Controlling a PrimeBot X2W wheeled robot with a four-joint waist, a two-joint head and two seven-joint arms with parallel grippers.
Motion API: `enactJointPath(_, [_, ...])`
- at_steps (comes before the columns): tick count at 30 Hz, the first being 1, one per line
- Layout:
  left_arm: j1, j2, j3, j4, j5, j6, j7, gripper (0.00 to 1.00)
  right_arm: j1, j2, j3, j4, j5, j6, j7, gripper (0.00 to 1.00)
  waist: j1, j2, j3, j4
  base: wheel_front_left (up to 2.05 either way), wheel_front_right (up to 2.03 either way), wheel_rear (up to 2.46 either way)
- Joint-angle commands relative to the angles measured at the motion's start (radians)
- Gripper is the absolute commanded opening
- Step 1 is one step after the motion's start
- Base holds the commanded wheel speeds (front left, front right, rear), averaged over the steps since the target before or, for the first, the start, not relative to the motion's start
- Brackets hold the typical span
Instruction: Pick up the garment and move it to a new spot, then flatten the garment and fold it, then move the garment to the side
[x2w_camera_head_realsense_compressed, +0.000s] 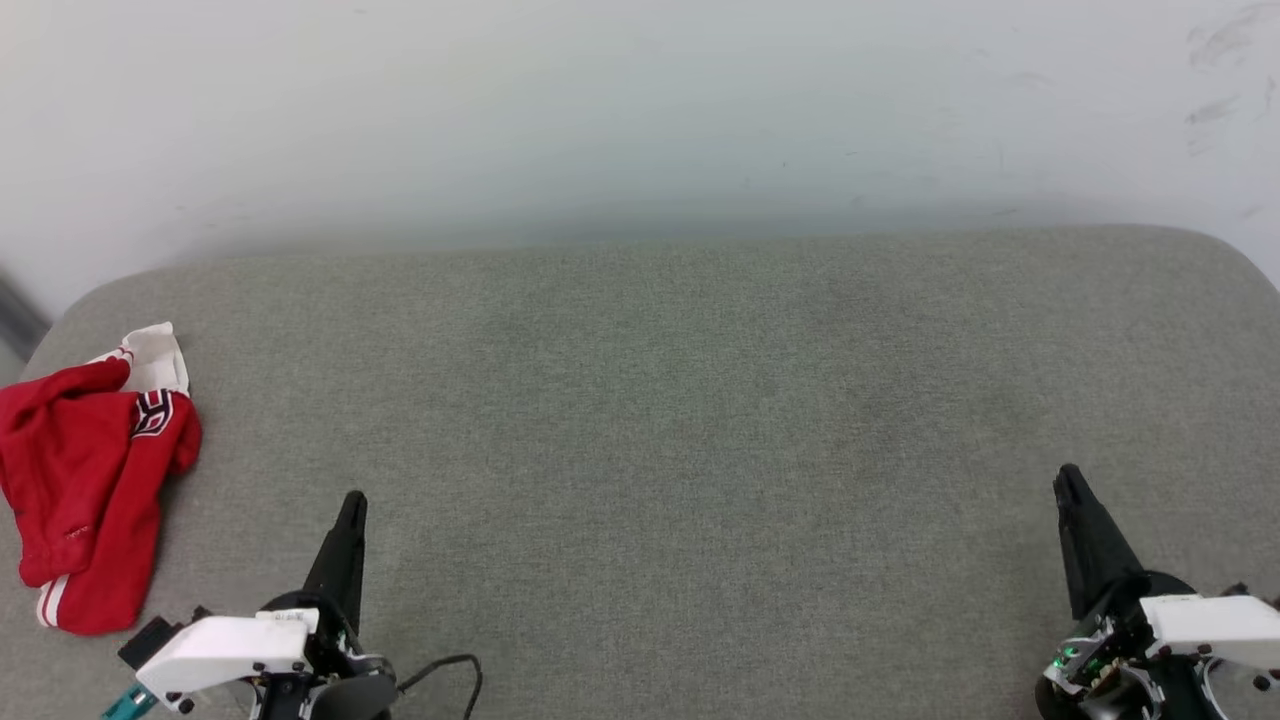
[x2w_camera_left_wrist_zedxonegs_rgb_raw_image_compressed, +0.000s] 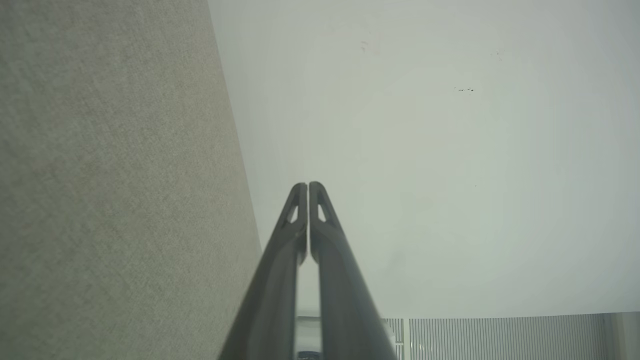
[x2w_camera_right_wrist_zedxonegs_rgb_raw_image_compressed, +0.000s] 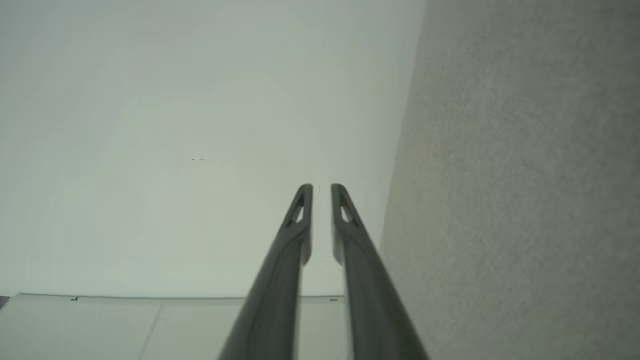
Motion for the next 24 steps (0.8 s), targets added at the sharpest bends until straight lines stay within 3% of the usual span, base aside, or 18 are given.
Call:
enactJointPath(1, [0.004,-0.001,-0.001,0.004,0.0,0.0,-0.001,1.0,0.005,0.0,0.0,0.004,0.0,0.0,-0.001,1.0,0.0,0.0,0.0,0.0,0.0,0.0,0.0])
enactJointPath(24, [-0.015,0.008,-0.111,-0.102,0.059,0.0,-0.111,1.0,0.007,-0.016,0.061,-0.087,-0.094,0.0,-0.11,1.0,0.0,0.0,0.002,0.001,0.0,0.0,0.0])
